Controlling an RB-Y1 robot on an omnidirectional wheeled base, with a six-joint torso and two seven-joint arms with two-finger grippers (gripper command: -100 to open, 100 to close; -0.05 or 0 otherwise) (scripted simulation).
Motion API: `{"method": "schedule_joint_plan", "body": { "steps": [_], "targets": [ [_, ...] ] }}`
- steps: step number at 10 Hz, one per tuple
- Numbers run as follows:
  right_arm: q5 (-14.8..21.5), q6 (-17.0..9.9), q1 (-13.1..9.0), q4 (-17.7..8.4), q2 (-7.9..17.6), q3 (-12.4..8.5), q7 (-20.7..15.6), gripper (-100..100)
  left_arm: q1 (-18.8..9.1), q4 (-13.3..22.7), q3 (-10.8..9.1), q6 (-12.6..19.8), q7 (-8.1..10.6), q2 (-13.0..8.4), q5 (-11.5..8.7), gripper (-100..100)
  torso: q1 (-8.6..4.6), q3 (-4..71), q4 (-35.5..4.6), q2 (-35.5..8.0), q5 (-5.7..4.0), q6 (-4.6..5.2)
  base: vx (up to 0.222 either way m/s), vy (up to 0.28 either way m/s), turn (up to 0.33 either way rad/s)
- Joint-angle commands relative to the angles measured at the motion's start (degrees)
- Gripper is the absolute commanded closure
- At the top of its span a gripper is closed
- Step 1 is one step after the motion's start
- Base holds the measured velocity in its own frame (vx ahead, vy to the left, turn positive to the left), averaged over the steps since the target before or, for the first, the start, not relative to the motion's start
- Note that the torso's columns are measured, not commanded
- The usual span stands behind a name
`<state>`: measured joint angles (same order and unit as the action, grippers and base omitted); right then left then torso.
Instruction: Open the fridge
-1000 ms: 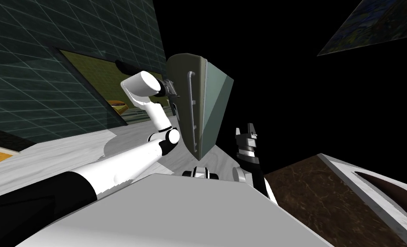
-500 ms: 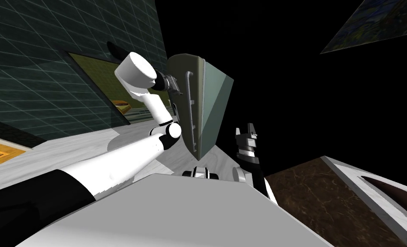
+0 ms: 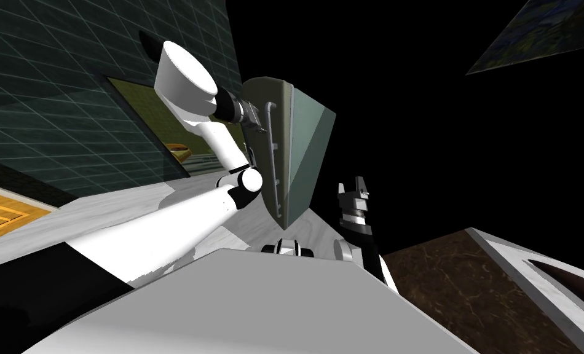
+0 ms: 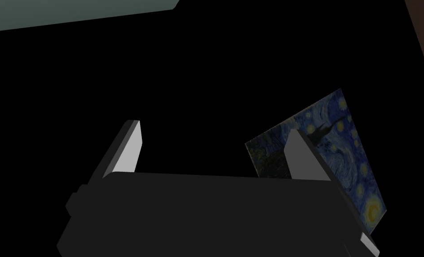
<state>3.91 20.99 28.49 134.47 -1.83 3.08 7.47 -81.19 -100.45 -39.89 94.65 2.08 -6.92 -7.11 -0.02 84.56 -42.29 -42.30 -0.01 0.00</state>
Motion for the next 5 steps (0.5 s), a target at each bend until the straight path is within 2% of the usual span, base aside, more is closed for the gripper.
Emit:
{"method": "schedule_joint_plan", "body": {
  "steps": [1,5],
  "targets": [
    [0.00,0.00,0.00,0.00,0.00,0.00,0.00,0,-3.55,1.29,-1.30,3.92,-0.18,-0.06,-0.46,-100,0.01,-0.03,-0.02,-0.03,-0.01,0.03,0.004,-0.031,0.055],
    [0.00,0.00,0.00,0.00,0.01,-0.01,0.00,0,-8.21,2.99,-3.07,8.78,-0.46,0.04,-1.07,-100,-0.68,-0.40,-0.34,-0.56,-0.38,0.30,0.006,-0.027,0.043]
  ]
}}
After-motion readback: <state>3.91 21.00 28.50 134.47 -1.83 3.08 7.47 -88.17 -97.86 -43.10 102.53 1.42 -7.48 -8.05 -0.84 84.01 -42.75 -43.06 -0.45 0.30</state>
